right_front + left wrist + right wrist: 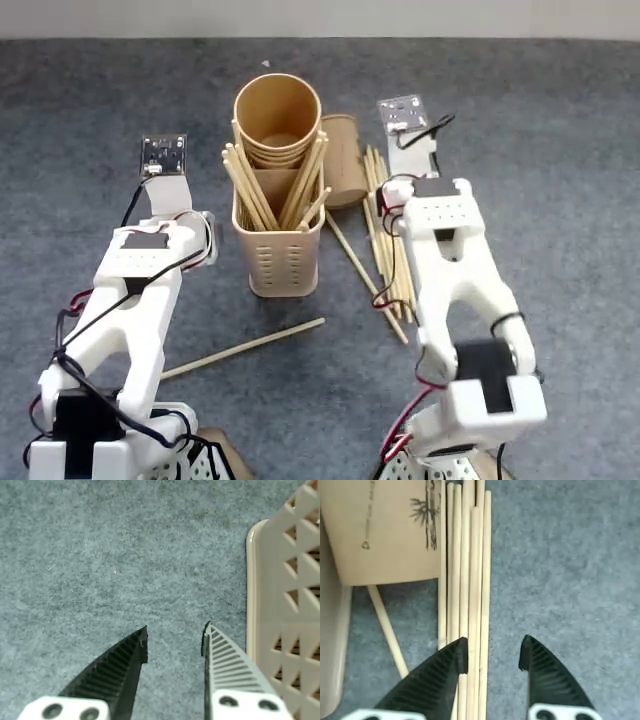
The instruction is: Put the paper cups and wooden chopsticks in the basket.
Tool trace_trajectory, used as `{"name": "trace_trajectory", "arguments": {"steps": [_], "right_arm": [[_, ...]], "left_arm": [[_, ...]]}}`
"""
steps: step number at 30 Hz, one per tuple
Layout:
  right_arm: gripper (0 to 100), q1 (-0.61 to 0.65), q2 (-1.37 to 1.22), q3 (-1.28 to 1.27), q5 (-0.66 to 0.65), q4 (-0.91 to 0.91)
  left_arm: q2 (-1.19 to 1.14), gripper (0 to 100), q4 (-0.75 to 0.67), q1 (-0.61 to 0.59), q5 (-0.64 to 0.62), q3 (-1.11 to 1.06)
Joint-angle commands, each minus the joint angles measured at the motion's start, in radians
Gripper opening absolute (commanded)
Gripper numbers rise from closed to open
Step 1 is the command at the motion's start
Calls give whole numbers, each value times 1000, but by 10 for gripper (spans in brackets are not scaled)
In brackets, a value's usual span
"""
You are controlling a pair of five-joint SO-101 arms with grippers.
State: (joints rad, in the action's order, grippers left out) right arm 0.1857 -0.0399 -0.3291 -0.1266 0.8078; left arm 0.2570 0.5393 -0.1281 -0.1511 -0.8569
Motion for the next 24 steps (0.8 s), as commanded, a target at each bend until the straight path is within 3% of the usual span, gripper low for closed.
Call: {"name": "trace_trajectory", "arguments": {"steps": [1, 11, 13, 16, 24], "right_arm": [[173, -12, -94, 7, -9, -70], [172, -18, -240, 13, -68, -102], [139, -24, -242, 13, -69, -102], [2, -47, -242, 13, -68, -102], [5, -97, -206, 18, -64, -102]], "left_arm": [[28, 200, -15, 7, 9, 4], [28, 200, -17, 7, 9, 10], [28, 200, -17, 7, 9, 10], [28, 200, -17, 7, 9, 10], [28, 200, -17, 7, 9, 7]]}}
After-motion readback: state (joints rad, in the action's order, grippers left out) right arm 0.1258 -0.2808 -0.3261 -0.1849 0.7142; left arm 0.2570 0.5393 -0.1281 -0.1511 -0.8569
